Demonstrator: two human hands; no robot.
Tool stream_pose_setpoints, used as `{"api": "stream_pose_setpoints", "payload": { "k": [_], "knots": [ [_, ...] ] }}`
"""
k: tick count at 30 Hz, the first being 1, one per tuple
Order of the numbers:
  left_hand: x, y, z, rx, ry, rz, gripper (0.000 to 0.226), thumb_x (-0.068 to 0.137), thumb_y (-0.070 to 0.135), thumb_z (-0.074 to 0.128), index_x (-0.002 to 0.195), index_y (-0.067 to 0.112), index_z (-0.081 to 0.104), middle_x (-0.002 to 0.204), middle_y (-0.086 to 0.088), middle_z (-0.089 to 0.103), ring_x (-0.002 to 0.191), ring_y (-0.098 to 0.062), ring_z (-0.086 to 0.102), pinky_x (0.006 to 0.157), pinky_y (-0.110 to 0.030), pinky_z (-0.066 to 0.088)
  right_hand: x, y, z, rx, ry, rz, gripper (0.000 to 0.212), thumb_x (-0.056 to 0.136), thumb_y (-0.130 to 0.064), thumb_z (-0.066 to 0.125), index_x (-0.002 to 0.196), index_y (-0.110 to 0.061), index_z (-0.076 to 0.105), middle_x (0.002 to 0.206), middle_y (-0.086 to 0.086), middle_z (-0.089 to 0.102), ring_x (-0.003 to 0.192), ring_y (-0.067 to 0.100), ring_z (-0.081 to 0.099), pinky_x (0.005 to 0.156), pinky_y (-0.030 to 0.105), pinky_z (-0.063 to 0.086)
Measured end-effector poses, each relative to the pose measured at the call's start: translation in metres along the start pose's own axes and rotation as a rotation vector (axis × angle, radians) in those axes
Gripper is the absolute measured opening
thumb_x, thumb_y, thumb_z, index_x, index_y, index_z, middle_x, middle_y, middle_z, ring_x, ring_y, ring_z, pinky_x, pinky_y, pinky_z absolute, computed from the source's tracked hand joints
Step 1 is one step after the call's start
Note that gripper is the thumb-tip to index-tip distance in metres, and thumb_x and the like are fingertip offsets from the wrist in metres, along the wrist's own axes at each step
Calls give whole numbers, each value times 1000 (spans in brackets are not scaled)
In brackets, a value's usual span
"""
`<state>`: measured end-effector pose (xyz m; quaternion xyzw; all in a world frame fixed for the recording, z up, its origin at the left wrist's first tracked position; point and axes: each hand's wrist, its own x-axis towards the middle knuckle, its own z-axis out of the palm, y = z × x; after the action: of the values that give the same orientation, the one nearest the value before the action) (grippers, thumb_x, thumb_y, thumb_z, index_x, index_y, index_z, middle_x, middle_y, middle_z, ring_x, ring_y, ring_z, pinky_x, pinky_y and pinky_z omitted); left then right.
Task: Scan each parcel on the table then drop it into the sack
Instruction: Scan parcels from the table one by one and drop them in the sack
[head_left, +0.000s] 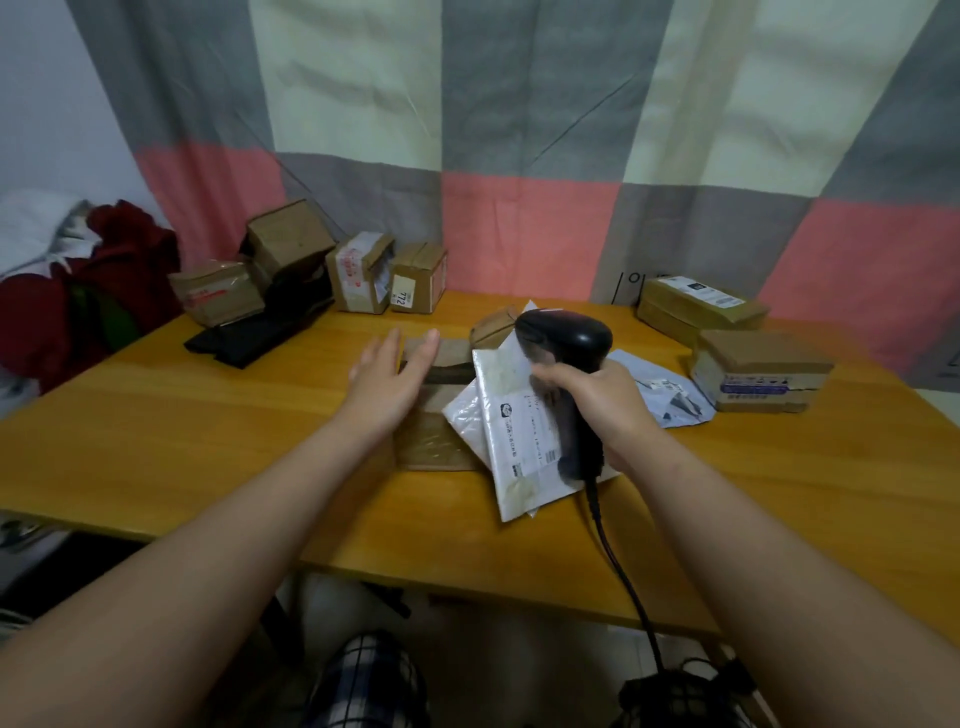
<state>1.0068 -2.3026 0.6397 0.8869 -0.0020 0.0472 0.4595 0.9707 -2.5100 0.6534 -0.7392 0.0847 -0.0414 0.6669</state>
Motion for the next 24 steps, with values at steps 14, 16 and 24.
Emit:
{"api": "stream_pose_setpoints", "payload": {
  "k": [14,16,24],
  "knots": [
    [-45,26,48,595,224,510,74,72,59,72,124,14,45,121,-6,41,108,-25,42,89,-34,36,-40,15,-24,-79,205,-91,13,80,-23,75,84,-14,66,73,3,63,70,16,62,59,27,45],
    [-58,26,60,719,194,638,65,79,64,60,123,17,49,120,-5,43,107,-24,40,88,-35,32,-53,28,-27,-69,241,-108,14,79,-21,75,88,-13,68,79,4,68,76,16,64,64,29,48],
    [-73,27,113,1034,-165,446,79,80,72,51,131,11,44,131,-11,44,125,-30,37,103,-43,27,-100,77,-48,219,442,-83,39,78,-17,78,114,-20,64,103,-3,72,97,13,67,86,35,54]
  ]
}}
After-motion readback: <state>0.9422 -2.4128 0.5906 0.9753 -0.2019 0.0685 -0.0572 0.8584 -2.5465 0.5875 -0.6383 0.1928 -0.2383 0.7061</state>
